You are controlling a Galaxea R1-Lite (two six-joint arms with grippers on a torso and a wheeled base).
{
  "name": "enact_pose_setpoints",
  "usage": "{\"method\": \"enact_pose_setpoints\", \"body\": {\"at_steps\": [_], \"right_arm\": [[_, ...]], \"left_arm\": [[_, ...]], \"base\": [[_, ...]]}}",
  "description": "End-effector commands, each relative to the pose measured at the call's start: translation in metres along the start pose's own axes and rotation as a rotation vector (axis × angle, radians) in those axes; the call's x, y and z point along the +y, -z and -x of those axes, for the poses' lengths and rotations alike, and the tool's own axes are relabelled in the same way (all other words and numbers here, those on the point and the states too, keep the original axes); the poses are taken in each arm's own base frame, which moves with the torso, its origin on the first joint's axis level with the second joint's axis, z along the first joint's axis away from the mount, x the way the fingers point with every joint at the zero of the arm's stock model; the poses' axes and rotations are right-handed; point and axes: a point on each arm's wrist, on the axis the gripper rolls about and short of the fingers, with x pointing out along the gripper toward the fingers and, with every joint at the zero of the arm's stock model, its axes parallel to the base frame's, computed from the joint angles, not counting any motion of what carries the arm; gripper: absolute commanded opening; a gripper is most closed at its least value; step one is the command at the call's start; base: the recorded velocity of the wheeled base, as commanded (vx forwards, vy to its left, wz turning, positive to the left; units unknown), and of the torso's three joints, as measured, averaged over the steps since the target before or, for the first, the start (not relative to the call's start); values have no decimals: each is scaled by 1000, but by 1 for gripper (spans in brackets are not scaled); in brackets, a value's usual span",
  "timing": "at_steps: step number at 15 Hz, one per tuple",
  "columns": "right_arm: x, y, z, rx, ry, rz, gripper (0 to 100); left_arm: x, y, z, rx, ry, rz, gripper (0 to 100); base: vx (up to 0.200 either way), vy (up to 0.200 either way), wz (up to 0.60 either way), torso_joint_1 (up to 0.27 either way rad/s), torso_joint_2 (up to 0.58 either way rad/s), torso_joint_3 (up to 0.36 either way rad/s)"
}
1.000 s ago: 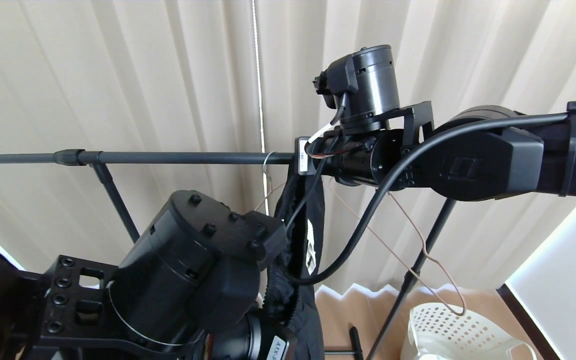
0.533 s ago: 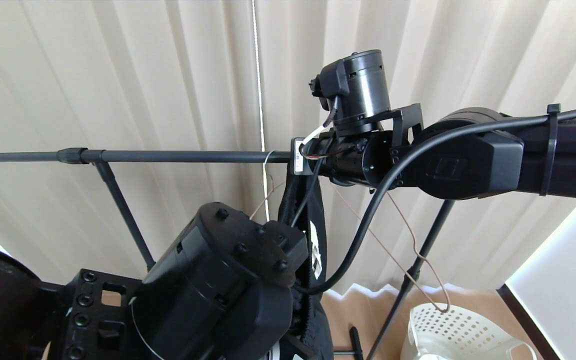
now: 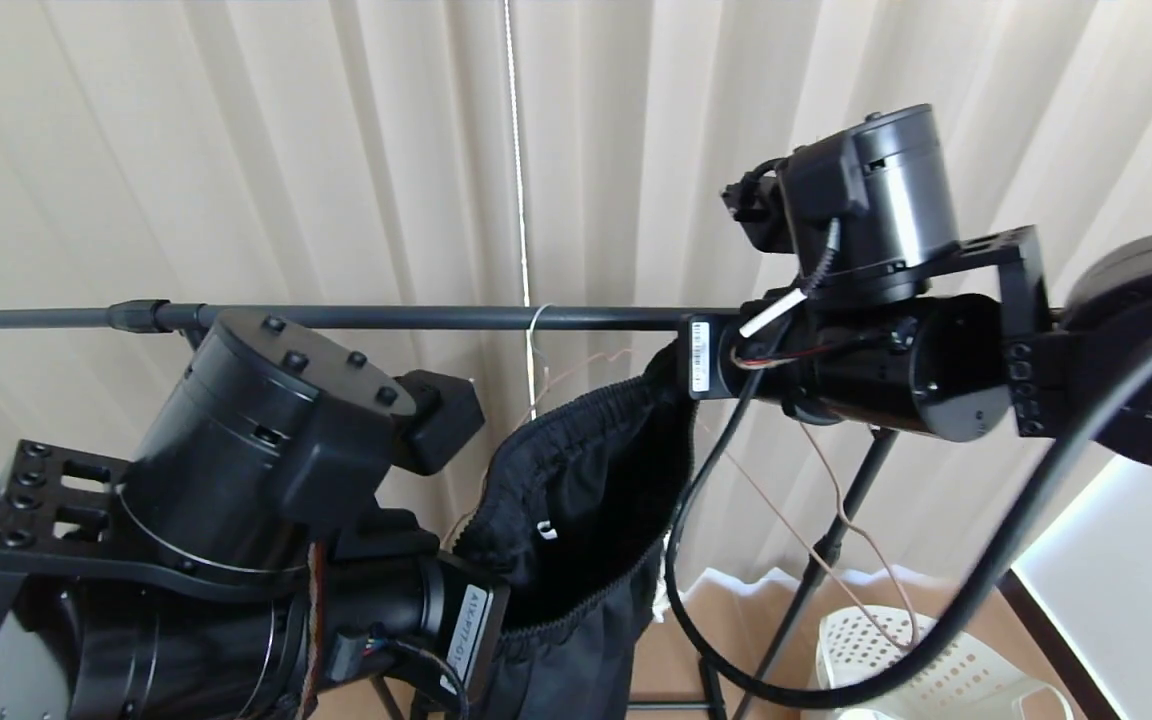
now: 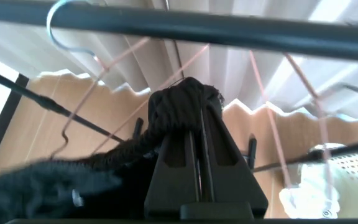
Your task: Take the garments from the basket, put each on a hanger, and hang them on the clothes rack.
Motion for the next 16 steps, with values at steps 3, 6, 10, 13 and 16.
{"method": "enact_pose_setpoints", "body": {"at_steps": [3,6,10,13,16], "right_arm": [[-30,10,52,-9,-9,-17,0],[-31,27,73,16,-42,9,0],[-32,30,76,33,-27,33,0],[-35,33,77,39,42,54,0],[-37,36,78,44,94,94,0]], "left_arm": [[18,-10,-7,-21,-66,41,0],[29,-22,-19,-34,-104,57,0],[32,-39,-27,-59,-114,57,0],[31,-37,-26,-56,-112,54,0],[29,-30,-20,-55,-103,44,0]], "base": [[0,0,0,0,0,0],[0,0,0,0,0,0],[0,0,0,0,0,0],[0,0,0,0,0,0],[0,0,0,0,0,0]]}}
